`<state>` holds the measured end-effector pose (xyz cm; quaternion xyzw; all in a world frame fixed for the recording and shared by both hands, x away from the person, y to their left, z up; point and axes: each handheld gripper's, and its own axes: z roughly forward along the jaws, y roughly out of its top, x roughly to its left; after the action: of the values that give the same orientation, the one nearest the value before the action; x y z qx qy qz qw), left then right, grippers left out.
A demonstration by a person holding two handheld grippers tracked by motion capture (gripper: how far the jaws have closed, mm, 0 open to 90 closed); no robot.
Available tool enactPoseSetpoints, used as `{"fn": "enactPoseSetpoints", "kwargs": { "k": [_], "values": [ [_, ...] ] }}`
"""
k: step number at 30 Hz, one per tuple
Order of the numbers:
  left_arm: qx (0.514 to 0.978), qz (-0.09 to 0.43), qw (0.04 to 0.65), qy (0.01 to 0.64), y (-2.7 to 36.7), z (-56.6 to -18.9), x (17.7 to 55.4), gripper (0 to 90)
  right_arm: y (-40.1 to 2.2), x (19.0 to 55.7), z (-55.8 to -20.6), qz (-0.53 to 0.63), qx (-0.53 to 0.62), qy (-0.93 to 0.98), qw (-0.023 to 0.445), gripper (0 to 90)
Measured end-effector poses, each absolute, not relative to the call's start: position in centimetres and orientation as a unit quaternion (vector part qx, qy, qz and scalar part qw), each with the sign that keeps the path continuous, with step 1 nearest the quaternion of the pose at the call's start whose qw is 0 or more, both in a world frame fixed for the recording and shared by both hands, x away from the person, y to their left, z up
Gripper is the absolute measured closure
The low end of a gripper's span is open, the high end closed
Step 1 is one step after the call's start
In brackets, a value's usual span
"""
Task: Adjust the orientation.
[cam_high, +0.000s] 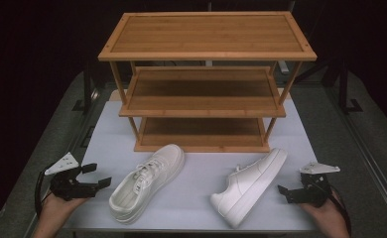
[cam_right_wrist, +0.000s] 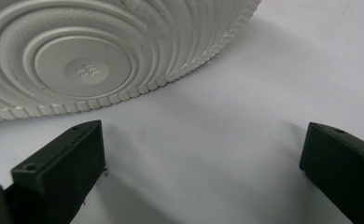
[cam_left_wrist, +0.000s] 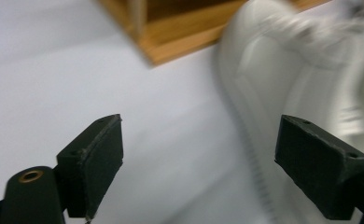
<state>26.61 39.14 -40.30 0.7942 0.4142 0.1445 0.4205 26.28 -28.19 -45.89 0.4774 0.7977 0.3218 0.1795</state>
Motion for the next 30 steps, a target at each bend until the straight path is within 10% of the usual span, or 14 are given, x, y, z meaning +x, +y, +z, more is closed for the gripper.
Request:
{"fn": "enactPoseSetpoints", "kwargs": {
  "k": [25,30],
  "values": [
    [0.833,0.175,0.323,0.413,37.9,-45.0,28.0,0.0,-28.2,26.3,-45.8,0.318,0.478,0.799,0.179,0.0],
    [0.833,0.175,0.323,0.414,37.9,-45.0,28.0,0.0,-29.0,25.6,-44.8,0.32,0.475,0.801,0.173,18.9]
  ]
}}
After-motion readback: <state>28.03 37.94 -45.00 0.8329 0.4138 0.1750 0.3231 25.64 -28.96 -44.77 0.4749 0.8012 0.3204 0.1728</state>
